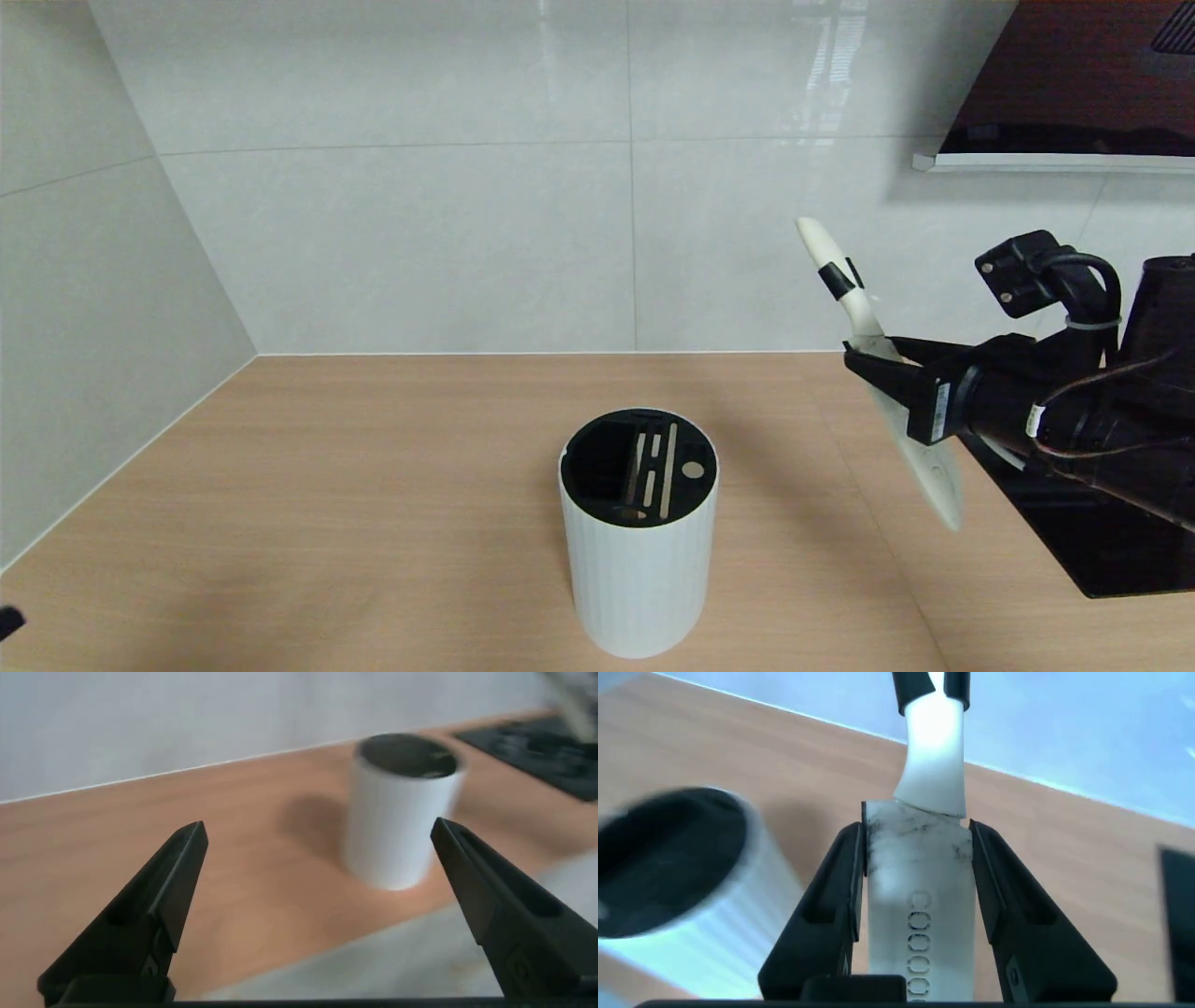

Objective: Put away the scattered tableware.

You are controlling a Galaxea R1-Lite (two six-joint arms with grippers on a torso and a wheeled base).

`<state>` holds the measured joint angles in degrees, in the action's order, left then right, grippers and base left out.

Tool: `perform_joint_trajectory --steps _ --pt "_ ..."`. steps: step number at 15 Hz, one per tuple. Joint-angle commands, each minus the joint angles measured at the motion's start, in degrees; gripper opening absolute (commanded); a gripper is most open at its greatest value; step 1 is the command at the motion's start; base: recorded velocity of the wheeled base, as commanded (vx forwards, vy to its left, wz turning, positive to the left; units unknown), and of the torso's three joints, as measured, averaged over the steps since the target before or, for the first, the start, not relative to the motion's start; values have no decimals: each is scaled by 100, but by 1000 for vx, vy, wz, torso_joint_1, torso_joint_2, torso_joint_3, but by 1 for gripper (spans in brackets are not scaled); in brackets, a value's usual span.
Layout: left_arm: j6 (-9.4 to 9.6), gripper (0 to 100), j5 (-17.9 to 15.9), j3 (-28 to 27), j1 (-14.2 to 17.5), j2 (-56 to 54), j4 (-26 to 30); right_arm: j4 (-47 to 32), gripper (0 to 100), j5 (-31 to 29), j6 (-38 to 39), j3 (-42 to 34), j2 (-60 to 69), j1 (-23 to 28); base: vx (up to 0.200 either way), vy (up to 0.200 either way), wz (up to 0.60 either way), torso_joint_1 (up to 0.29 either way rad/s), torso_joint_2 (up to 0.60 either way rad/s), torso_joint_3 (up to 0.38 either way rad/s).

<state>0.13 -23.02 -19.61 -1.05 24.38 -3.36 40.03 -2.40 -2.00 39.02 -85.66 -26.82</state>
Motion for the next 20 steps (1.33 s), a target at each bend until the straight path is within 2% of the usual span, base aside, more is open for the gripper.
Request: perform_joint_trajectory --steps 1,2,4,5,6,7,8,9,10,11,12,14,15,17,19,20 --pt "-93 100 -634 -983 -589 2686 -956 -4 0 3 -20 202 -21 -227 0 0 0 0 0 0" --pt "-347 100 -643 -1185 -967 3433 -1553 -127 0 3 -99 466 -196 -350 0 0 0 0 0 0" --pt "-602 100 -652 -1370 -1539 4294 -2204 -444 0 3 -108 861 -372 -491 0 0 0 0 0 0" --pt "-646 100 -660 -1414 -1627 4488 -2441 -435 0 3 -99 879 -407 -500 0 0 0 0 0 0" --pt "-655 100 -660 -1457 -1829 4945 -2933 -426 0 29 -90 809 -416 -596 0 0 0 0 0 0" --pt "-699 100 -652 -1475 -2084 5516 -3759 -426 0 20 -99 747 -451 -675 0 0 0 0 0 0" --pt "-804 100 -660 -1484 -2172 5762 -4128 -426 0 20 -99 765 -460 -737 0 0 0 0 0 0" --pt "-1191 100 -660 -1624 -2462 6333 -4814 -426 0 3 -99 782 -557 -816 0 0 0 0 0 0" --pt "-1428 100 -660 -1739 -2593 6755 -5297 -426 0 -24 -99 791 -566 -904 0 0 0 0 0 0" --pt "-1499 100 -652 -1774 -2655 6905 -5491 -426 0 -32 -99 791 -566 -922 0 0 0 0 0 0" --pt "-1754 100 -660 -1888 -2831 7318 -6053 -426 0 -32 -90 818 -557 -1009 0 0 0 0 0 0" --pt "-2184 100 -669 -2205 -3042 7529 -6080 -417 0 -32 -73 835 -583 -1229 0 0 0 0 0 0" --pt "-2334 100 -669 -2301 -3077 7564 -6080 -409 0 -50 -64 826 -601 -1343 0 0 0 0 0 0" --pt "-2817 100 -678 -2486 -3182 7564 -6088 -321 0 -261 -64 800 -653 -1633 0 0 0 0 0 0" --pt "-2984 100 -669 -2495 -3332 7546 -6097 -312 0 -393 -73 791 -776 -1765 0 0 0 0 0 0" --pt "-2993 100 -660 -2503 -3393 7590 -6097 -259 0 -428 -73 791 -820 -1800 0 0 0 0 0 0"
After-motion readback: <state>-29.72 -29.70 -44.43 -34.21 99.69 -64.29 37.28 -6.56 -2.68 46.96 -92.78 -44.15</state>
